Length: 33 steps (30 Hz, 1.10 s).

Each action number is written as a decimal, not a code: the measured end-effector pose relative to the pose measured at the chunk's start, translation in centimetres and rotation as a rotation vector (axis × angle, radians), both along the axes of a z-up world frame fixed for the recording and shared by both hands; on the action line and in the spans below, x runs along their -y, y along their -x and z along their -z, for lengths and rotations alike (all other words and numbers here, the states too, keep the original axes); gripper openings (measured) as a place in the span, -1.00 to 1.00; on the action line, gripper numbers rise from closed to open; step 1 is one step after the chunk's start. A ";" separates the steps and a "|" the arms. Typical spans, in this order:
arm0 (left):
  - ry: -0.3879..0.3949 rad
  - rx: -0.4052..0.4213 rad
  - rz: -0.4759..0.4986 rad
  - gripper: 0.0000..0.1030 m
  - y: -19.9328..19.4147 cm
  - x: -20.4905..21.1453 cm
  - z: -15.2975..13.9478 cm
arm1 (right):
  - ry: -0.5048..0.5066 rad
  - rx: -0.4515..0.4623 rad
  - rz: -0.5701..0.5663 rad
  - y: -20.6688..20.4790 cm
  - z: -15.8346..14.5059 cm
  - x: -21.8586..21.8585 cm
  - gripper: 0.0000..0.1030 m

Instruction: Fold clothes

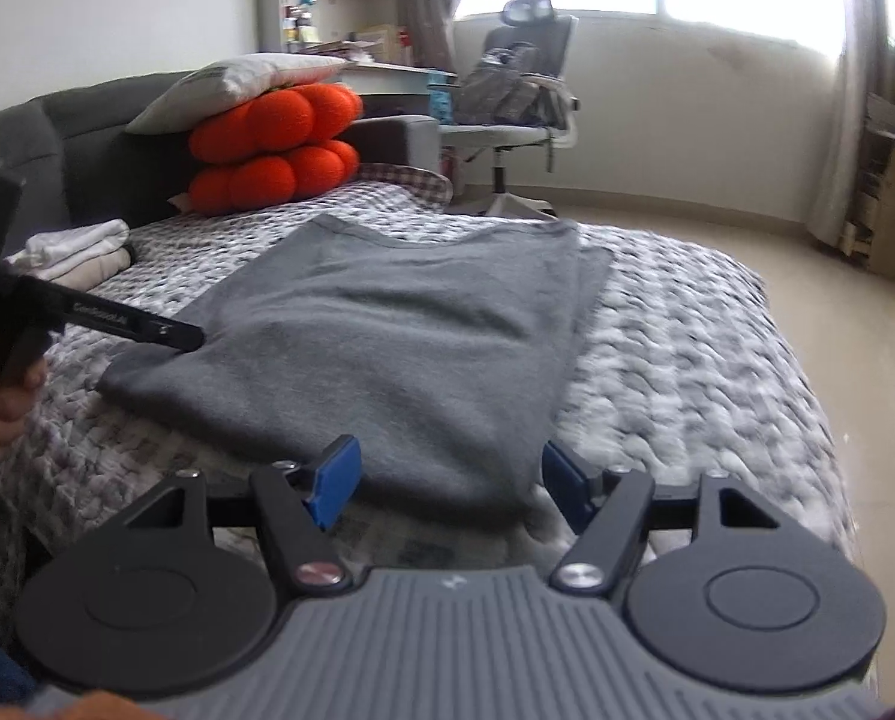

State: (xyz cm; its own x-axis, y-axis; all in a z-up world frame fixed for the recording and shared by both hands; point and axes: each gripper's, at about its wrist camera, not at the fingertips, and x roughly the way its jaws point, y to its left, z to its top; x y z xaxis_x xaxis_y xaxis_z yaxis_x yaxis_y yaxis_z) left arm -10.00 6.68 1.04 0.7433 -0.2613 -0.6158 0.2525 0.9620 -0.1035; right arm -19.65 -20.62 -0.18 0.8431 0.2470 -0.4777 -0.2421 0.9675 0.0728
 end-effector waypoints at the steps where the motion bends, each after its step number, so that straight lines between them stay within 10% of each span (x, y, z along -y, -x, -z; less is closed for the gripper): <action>1: 0.000 0.001 -0.001 0.13 0.0 0.0 0.0 | 0.007 0.003 -0.003 0.3 0.1 0.0 0.37; 33: 0.051 -0.025 -0.012 0.32 5.8 -3.2 -2.4 | 0.012 0.025 -0.014 2.0 0.4 -0.5 0.35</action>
